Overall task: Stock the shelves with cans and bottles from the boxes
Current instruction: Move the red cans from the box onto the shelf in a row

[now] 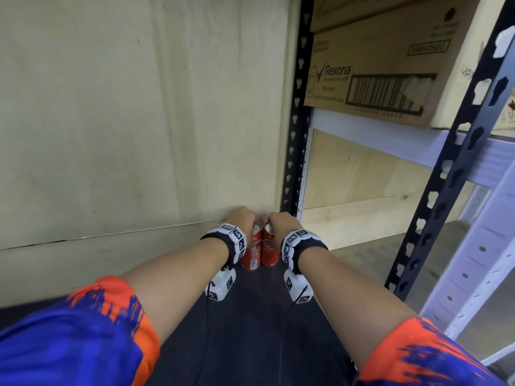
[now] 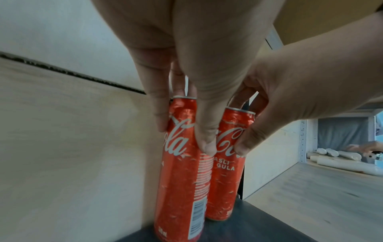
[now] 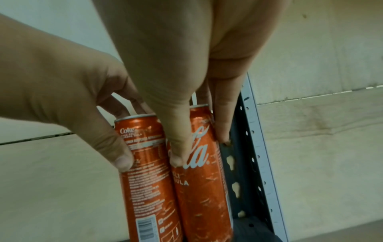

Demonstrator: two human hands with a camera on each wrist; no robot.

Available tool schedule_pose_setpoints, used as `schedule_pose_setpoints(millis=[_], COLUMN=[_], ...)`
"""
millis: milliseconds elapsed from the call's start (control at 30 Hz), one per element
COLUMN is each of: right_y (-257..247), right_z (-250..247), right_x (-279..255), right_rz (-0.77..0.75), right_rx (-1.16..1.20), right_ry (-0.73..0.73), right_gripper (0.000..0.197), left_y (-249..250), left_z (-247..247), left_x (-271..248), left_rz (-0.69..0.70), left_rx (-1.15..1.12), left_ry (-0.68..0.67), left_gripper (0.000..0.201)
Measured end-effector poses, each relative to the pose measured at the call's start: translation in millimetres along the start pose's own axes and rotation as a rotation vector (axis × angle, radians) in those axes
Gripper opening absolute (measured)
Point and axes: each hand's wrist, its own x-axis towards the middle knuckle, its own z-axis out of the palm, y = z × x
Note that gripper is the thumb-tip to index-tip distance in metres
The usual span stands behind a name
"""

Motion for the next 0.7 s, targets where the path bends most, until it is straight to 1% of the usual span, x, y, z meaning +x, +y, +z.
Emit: schedule_pose_setpoints(millis=[67, 133, 267, 400, 500, 600, 700], right_y=[2, 1, 1, 1, 3, 5, 4], right_z=[3, 6, 11, 10, 13, 16, 14], right_x=[4, 6, 9, 16, 19, 20, 18], right_rz=[0.016, 0.025, 0.040, 0.061, 0.073, 0.055, 0.055], right_rx=[0.020, 0.042, 0.067, 0.082, 0.094, 0.099, 0.087], right_ry=[0.007, 0.032, 0.097, 0.093, 0.110, 0.162, 0.149], right_gripper=[0.054, 0.061, 0.056, 0.049, 0.052, 0.053, 0.051], left_y=[-1, -1, 0, -2, -5, -6, -5], left_z=[1, 2, 3, 6, 6, 5, 1], left_x=[1, 2, 1, -1, 0, 0, -3], left_rz=[0.000, 0.004, 0.031, 0.057, 0.098, 0.132, 0.136], left_rx=[0.001, -0.001, 0.007, -0.013, -0.012, 0.027, 0.077], left_ry=[0.013, 0.018, 0.040, 0.026, 0.012, 0.023, 0.026], left_gripper=[0.055, 0.049, 0.041, 0.056, 0.062, 0.058, 0.054])
